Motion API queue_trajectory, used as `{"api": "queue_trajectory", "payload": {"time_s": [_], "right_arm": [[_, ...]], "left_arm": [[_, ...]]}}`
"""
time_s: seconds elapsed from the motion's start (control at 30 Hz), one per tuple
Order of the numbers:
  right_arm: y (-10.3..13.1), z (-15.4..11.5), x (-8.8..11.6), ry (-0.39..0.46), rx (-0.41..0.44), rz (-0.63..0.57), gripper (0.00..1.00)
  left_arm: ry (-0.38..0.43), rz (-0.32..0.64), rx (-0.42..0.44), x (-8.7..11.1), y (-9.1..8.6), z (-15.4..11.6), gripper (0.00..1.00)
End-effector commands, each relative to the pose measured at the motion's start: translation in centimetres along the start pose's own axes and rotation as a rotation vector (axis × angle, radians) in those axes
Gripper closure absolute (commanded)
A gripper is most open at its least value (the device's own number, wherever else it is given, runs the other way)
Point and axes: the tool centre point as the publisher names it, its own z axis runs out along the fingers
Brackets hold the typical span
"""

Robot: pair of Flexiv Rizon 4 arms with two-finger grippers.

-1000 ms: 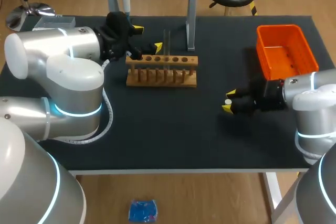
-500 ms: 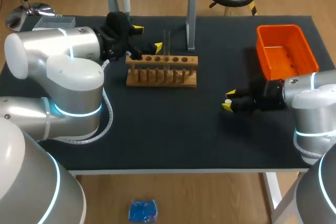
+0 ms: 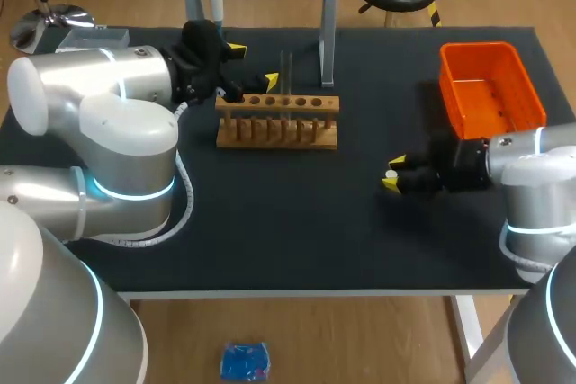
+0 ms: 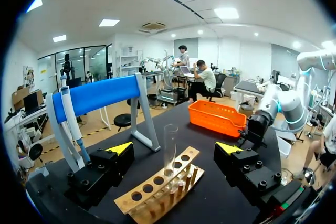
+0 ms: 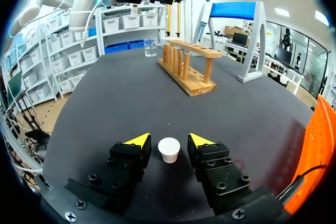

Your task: Invert the test tube, pick up the pipette, mount the tip to pipette, aspirate from beaker and dispense into the tube, eject the tip, return the pipette, and cap with the stopper.

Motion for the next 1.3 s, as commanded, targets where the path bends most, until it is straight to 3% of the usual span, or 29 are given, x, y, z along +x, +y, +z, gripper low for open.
{"api": "queue_trajectory", "payload": {"time_s": [0.03,1.3], "right_arm": [[0.0,-0.17,0.12,-0.005,-0.003,-0.001,0.55],[0.16,0.1,0.19,0.0,-0.007,-0.012,0.62]], "left_arm": [[-0.001,-0.001,0.004,0.05,0.08,0.11,0.0],[-0.001,-0.001,0.004,0.05,0.08,0.11,0.0]]}}
